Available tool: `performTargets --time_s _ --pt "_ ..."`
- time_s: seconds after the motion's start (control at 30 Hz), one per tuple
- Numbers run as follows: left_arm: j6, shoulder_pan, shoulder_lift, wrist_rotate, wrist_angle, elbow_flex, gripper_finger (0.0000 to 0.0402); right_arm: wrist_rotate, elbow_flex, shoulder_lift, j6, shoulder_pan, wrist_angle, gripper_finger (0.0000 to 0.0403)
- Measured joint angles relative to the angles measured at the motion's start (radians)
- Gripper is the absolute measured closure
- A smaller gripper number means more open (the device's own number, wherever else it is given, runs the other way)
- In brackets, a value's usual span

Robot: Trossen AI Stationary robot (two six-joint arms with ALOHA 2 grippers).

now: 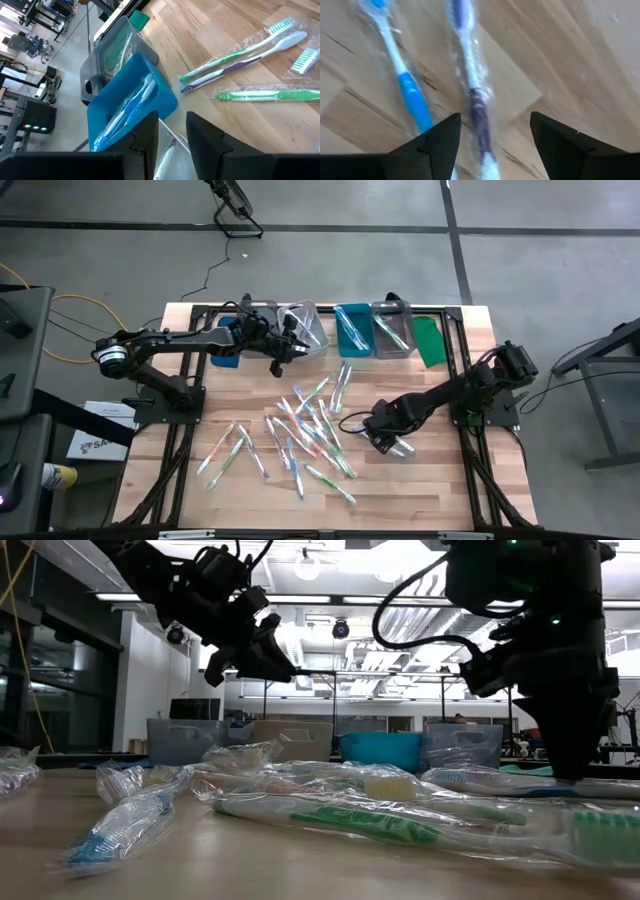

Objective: Pick & Place Toothbrushes
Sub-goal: Put the violet toothbrush into the gray bin

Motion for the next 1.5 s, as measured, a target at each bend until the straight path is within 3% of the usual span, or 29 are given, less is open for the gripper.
performTargets --time_s 0.37,0.87,1.13,1.5 --pt "0.0 0.0 0.001 0.0 -0.014 0.0 0.0306 0.003 0.001 0.044 0.002 -0.001 0.022 0.0193" --pt "-0.006 0.0 0.001 0.0 -0.027 0.0 0.0306 0.044 0.001 0.046 -0.031 -0.001 0.022 0.0328" --pt "-0.007 0.0 0.001 0.0 -0.027 0.001 0.0306 0.18 -0.002 0.001 -0.071 -0.003 0.036 0.0389" --pt "-0.021 0.0 0.001 0.0 -0.027 0.001 0.0306 0.387 -0.001 -0.161 -0.253 -0.057 0.127 0.0399"
